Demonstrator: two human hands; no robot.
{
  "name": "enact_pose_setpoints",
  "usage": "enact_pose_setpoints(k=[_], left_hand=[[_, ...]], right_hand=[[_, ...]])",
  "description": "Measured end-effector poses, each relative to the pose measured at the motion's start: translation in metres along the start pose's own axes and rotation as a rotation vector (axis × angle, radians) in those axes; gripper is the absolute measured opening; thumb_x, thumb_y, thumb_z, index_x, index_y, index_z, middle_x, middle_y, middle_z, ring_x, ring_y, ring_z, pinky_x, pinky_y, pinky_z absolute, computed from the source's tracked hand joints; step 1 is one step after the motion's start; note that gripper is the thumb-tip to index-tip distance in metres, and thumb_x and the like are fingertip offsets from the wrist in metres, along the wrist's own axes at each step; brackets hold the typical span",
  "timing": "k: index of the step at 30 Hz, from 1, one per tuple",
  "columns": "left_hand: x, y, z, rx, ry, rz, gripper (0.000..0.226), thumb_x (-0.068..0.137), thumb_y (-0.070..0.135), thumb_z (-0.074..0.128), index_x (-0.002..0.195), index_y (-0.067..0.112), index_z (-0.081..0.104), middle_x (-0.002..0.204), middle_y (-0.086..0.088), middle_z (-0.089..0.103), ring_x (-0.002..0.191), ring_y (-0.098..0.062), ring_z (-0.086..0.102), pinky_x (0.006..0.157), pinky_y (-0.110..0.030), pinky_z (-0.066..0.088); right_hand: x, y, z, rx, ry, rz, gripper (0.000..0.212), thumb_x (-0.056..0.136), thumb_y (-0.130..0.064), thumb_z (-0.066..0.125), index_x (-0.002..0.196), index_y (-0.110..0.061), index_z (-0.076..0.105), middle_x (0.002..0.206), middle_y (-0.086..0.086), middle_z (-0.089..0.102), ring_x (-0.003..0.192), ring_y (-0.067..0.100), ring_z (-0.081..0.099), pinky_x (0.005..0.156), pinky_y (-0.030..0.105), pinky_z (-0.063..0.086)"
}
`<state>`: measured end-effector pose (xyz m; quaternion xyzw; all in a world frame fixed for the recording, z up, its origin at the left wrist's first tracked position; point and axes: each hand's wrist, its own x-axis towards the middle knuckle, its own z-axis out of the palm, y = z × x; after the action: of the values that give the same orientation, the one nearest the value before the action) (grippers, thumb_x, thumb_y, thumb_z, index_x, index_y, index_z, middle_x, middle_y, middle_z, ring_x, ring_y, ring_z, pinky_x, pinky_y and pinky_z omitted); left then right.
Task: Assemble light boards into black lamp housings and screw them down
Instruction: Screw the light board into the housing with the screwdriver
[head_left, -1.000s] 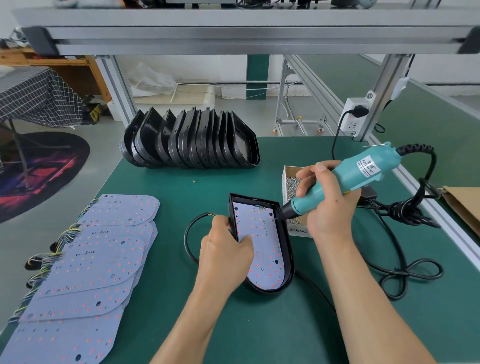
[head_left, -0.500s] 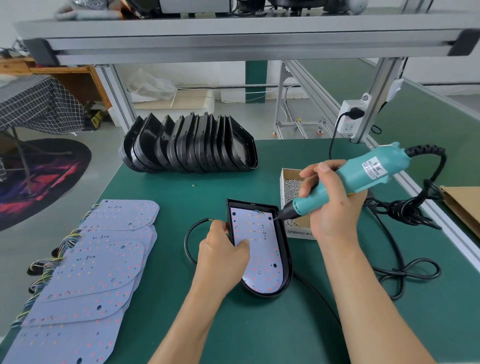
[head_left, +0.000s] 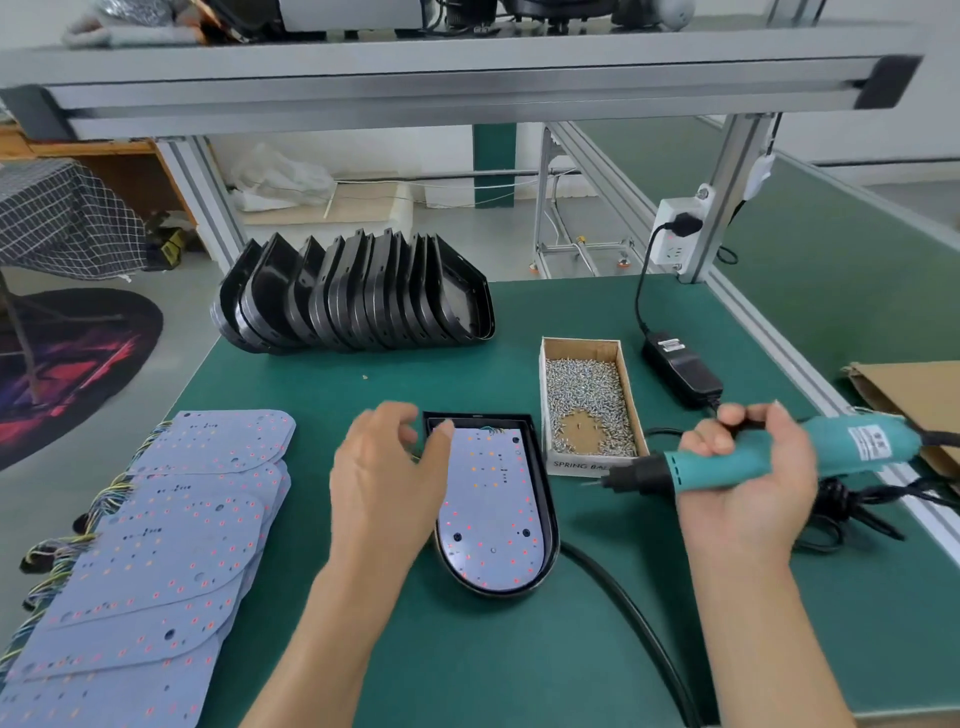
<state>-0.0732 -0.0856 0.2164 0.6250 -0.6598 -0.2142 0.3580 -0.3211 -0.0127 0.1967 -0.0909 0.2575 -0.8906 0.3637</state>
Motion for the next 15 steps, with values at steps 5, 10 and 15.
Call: enact_pose_setpoints(k=[5, 10, 15], left_hand=[[0.028, 0.056, 0.032, -0.027, -0.215, 0.397, 0.006, 0.089, 0.017, 0.070, 0.086, 0.021, 0.072, 0.078, 0.010, 0.070, 0.075, -0.008, 0.061, 0.074, -0.024, 0.048], [0.048, 0.095, 0.103, 0.489, -0.518, 0.645, 0.015, 0.095, 0.026, 0.064, 0.105, 0.027, 0.075, 0.108, 0.004, 0.074, 0.111, -0.023, 0.062, 0.094, -0.036, 0.043], [0.052, 0.097, 0.137, 0.755, -0.482, 0.629, 0.014, 0.090, 0.029, 0.069, 0.101, 0.021, 0.065, 0.103, -0.004, 0.070, 0.107, -0.026, 0.055, 0.094, -0.042, 0.035]], right_hand=[[-0.001, -0.004, -0.008, 0.081, 0.036, 0.033, 0.023, 0.102, -0.023, 0.050, 0.080, -0.019, 0.055, 0.078, -0.003, 0.055, 0.055, 0.007, 0.041, 0.055, 0.019, 0.039], [-0.003, -0.003, -0.009, 0.079, 0.034, 0.055, 0.027, 0.101, -0.020, 0.050, 0.075, -0.018, 0.058, 0.076, -0.001, 0.056, 0.052, 0.008, 0.042, 0.053, 0.018, 0.040], [-0.002, -0.003, -0.009, 0.095, 0.029, 0.072, 0.026, 0.100, -0.018, 0.049, 0.076, -0.017, 0.057, 0.074, 0.000, 0.055, 0.051, 0.008, 0.042, 0.051, 0.019, 0.040]])
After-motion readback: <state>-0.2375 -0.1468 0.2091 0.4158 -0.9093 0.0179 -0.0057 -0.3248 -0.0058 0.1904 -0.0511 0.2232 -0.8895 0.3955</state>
